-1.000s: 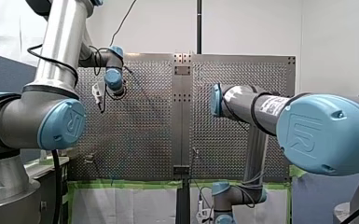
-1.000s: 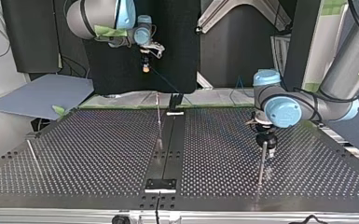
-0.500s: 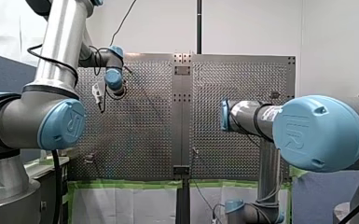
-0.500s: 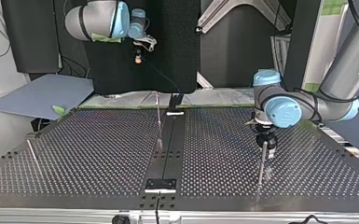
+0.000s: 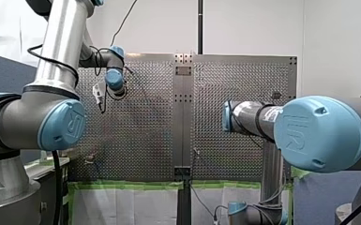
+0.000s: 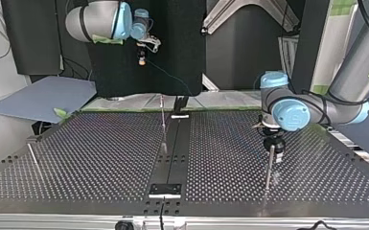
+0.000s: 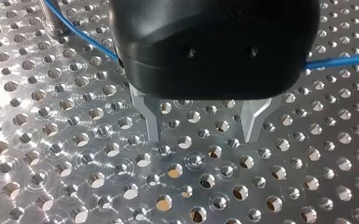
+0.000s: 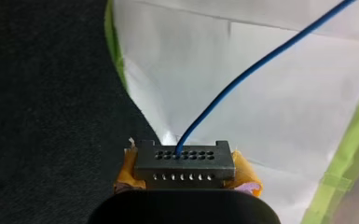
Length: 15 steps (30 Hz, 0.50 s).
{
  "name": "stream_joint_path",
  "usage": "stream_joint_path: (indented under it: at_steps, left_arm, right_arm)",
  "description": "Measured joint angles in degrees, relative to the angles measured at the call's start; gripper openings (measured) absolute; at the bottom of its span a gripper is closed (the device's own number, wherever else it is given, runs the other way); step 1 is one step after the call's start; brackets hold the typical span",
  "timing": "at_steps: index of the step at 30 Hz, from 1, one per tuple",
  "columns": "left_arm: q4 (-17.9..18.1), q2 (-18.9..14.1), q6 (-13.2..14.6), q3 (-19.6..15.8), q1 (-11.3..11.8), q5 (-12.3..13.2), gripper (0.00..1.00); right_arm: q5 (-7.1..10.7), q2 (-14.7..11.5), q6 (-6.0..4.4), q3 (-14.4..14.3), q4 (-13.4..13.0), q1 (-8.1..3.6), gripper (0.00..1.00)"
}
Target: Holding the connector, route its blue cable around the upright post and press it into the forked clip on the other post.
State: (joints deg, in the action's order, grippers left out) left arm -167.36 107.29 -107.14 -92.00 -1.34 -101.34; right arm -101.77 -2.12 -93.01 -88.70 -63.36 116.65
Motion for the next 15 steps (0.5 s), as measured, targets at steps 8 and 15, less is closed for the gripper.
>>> stream_joint_path:
  at_steps: [8,15]
  left_arm:
    - [0.00,0.01,0.00,0.00,0.00,0.03,0.84]
    - [0.00,-0.01,0.00,0.00,0.00,-0.02,0.84]
  right_arm:
    - [0.66,-3.43,-0.07,-3.41,-3.40,-0.10,0.29]
    - [0.71,-6.63,-0.12,-6.61,-6.32,-0.09,0.29]
